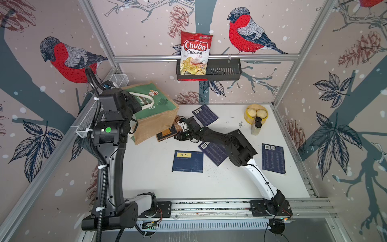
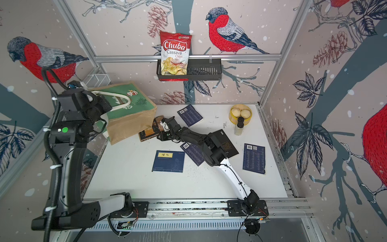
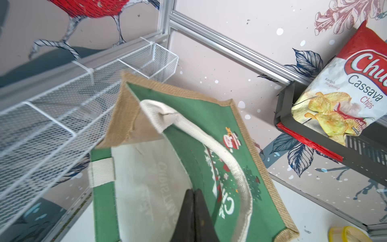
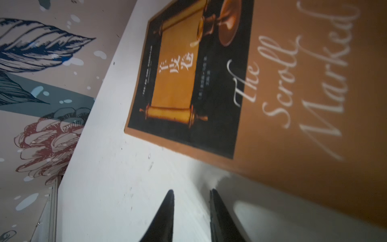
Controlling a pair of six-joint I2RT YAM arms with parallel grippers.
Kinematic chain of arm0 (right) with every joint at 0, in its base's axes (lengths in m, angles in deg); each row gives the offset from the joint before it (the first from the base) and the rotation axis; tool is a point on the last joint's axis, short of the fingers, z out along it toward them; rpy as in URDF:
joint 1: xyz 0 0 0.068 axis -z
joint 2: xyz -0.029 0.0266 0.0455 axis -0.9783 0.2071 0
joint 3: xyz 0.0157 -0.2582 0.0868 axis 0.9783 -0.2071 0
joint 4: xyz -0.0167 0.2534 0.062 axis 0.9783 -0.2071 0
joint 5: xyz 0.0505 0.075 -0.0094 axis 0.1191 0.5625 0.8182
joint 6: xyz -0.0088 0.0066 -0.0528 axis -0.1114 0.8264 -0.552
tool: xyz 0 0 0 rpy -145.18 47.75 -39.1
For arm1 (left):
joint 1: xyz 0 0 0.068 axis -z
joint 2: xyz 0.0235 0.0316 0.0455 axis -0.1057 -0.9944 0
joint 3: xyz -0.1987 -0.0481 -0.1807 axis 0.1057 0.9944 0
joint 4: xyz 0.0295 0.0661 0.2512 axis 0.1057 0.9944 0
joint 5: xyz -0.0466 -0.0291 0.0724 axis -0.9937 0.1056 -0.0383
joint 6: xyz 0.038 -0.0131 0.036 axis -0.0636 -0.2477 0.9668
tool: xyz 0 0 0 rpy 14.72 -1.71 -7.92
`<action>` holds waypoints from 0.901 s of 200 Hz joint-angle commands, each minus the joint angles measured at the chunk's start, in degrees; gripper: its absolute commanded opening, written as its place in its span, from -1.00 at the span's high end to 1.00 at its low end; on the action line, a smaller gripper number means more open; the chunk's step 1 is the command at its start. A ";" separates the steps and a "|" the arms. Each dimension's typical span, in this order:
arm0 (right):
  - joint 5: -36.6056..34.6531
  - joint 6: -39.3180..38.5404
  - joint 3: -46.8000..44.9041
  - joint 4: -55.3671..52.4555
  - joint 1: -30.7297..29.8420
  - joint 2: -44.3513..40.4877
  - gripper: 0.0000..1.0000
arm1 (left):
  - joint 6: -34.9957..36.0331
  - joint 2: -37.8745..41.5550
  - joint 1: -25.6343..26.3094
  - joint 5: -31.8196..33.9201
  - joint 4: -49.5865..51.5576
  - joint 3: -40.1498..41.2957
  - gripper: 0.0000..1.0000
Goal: Take out the books from the canvas bag
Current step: Move the book to the center of the board.
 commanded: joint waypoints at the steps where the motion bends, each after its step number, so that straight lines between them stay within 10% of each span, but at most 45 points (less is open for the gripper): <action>1: -3.11 4.41 2.55 -1.89 0.50 4.65 0.37 | 2.43 0.33 -0.05 4.82 4.71 -2.66 1.00; 116: -8.75 24.49 20.52 28.22 2.62 23.48 0.16 | 3.67 2.18 0.03 -2.79 6.42 -4.45 1.00; 180: -5.29 30.59 -3.14 34.64 8.16 3.16 0.01 | 2.02 -2.27 0.09 -16.30 2.25 -0.32 1.00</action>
